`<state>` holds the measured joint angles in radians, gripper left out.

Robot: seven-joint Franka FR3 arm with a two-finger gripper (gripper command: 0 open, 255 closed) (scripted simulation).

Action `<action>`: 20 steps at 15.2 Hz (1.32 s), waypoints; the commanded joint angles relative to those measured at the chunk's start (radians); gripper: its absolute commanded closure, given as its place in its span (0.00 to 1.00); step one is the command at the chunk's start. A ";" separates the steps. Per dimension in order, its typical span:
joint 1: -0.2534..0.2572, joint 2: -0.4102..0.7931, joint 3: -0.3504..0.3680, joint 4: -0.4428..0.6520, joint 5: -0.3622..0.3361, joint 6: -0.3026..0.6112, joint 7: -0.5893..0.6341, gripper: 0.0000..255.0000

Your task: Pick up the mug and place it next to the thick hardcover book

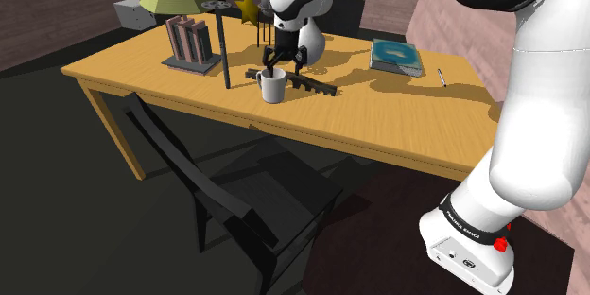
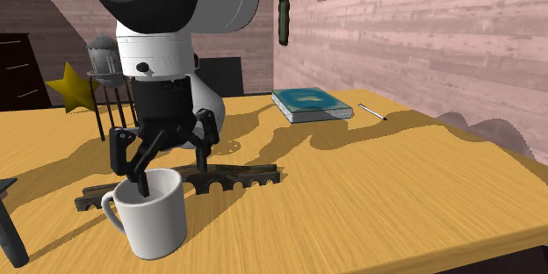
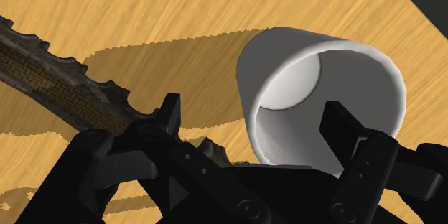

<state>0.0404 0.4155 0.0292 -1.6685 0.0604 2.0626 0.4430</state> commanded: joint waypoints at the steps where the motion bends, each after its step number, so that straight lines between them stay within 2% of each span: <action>1: 0.000 0.010 0.000 -0.015 0.000 0.025 -0.001 0.00; 9: 0.001 0.013 0.000 -0.018 0.001 0.032 -0.001 0.00; 10: 0.001 0.013 0.000 -0.018 0.001 0.032 -0.001 1.00; 20: 0.000 0.007 0.000 -0.013 0.000 0.021 -0.001 1.00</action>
<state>0.0409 0.4272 0.0294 -1.6817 0.0607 2.0878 0.4421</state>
